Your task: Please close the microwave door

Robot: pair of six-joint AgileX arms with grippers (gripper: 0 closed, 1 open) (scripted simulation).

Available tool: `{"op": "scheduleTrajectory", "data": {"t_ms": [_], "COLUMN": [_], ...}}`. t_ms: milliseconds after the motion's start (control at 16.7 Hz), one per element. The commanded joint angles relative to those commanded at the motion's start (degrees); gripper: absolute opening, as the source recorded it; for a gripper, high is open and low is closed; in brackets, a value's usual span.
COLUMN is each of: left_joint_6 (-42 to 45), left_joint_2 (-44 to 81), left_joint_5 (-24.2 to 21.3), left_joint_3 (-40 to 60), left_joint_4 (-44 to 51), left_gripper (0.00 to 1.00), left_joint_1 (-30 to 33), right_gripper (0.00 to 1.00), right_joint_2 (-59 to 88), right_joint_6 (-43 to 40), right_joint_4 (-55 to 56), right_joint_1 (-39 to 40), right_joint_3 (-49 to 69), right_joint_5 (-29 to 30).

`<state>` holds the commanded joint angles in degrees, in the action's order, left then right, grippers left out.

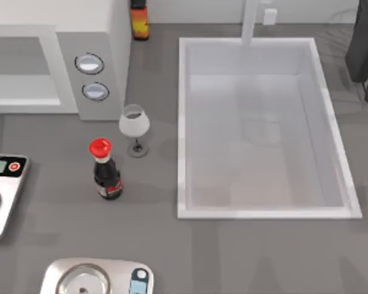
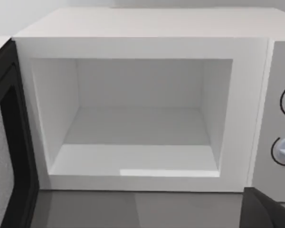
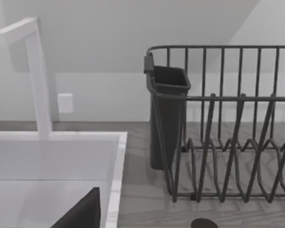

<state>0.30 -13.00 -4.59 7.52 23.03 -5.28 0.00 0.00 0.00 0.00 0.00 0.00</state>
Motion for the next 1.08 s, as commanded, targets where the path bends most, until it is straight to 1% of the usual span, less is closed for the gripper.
{"op": "scheduleTrajectory", "data": {"t_ms": [180,420,600,840,960,1080], "left_joint_6": [4.6,14.7,23.3,34.6,39.5,43.4], "left_joint_2": [5.4,21.1,38.6,65.1,77.6,88.3], "left_joint_5": [-3.8,-12.1,-18.4,-25.9,-28.8,-30.7], "left_joint_3": [5.3,18.0,28.9,43.5,50.1,55.8], "left_joint_4": [1.1,3.1,5.4,9.5,11.7,13.7], "left_gripper": [0.00,0.00,0.00,0.00,0.00,0.00], "left_joint_1": [-5.1,-16.1,-25.4,-37.1,-42.2,-46.4], "right_gripper": [1.00,1.00,1.00,1.00,1.00,1.00], "right_joint_2": [0.0,0.0,0.0,0.0,0.0,0.0], "right_joint_6": [0.0,0.0,0.0,0.0,0.0,0.0], "right_joint_4": [0.0,0.0,0.0,0.0,0.0,0.0], "right_joint_1": [0.0,0.0,0.0,0.0,0.0,0.0], "right_joint_3": [0.0,0.0,0.0,0.0,0.0,0.0], "right_joint_5": [0.0,0.0,0.0,0.0,0.0,0.0]}}
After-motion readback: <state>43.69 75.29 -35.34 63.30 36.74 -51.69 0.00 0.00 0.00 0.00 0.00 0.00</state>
